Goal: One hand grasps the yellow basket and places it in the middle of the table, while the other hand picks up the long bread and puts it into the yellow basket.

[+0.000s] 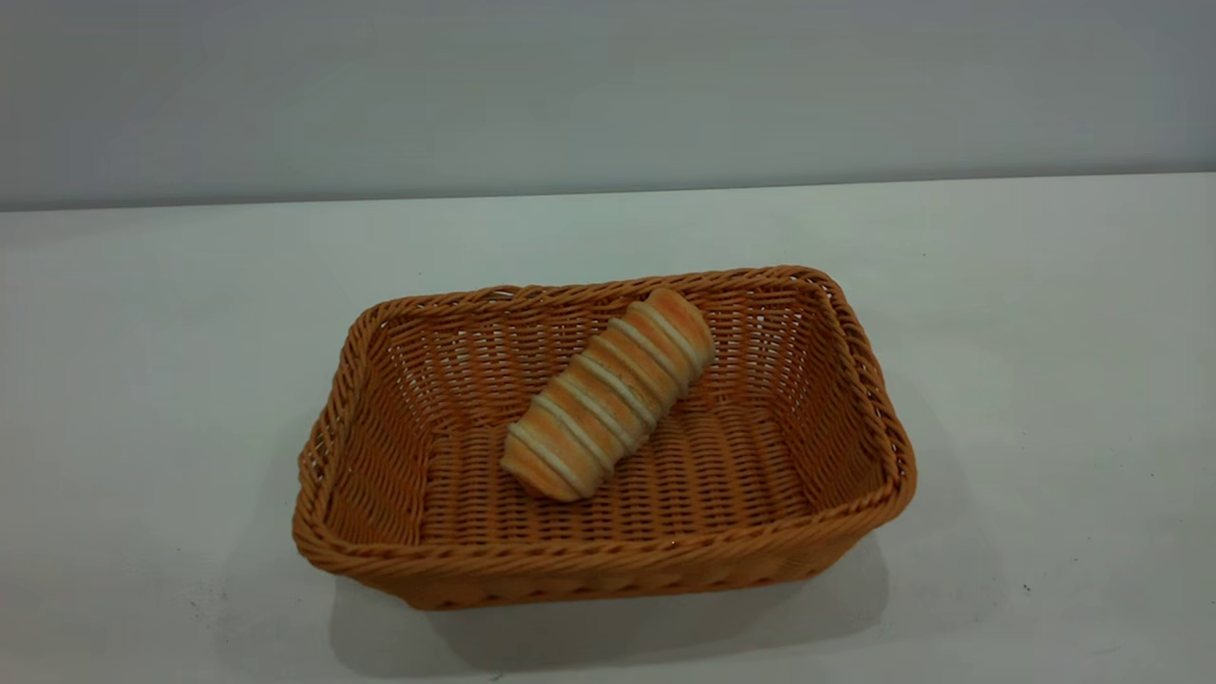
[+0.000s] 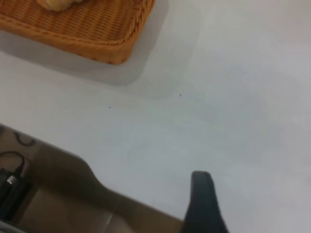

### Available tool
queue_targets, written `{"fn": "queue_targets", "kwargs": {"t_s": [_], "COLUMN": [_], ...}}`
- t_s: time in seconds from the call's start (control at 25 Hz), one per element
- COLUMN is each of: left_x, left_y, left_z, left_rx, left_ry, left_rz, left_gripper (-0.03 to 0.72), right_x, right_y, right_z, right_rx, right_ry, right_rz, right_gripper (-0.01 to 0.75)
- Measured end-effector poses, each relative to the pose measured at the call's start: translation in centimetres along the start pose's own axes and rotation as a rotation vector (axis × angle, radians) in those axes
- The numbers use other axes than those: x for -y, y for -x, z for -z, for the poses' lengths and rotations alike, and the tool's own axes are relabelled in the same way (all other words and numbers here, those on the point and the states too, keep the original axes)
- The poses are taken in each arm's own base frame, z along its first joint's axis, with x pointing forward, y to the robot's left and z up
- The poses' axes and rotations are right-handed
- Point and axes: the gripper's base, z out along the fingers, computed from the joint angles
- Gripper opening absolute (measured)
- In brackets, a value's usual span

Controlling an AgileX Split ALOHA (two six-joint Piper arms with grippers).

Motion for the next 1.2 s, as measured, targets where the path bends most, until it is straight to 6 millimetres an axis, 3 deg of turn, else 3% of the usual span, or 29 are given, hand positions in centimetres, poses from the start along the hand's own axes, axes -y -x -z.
{"fn": "queue_targets", "kwargs": {"t_s": [0.12, 0.48, 1.2], "left_x": [0.0, -0.2, -0.4], "left_y": [-1.7, -3.9, -4.4], "left_z": [0.5, 1.9, 1.9], "left_rx": [0.031, 0.054, 0.086], "left_ry": [0.000, 0.018, 0.040], "left_rz": [0.005, 0.000, -0.010], "left_gripper": [0.513, 0.513, 0.513], "right_x": [0.0, 0.0, 0.0], "right_y": [0.0, 0.0, 0.0], "right_z": [0.0, 0.0, 0.0], "right_rx": [0.000, 0.000, 0.000], "right_ry": [0.000, 0.000, 0.000], "right_rz": [-0.017, -0.020, -0.024], "right_gripper": [0.544, 0.544, 0.544]}}
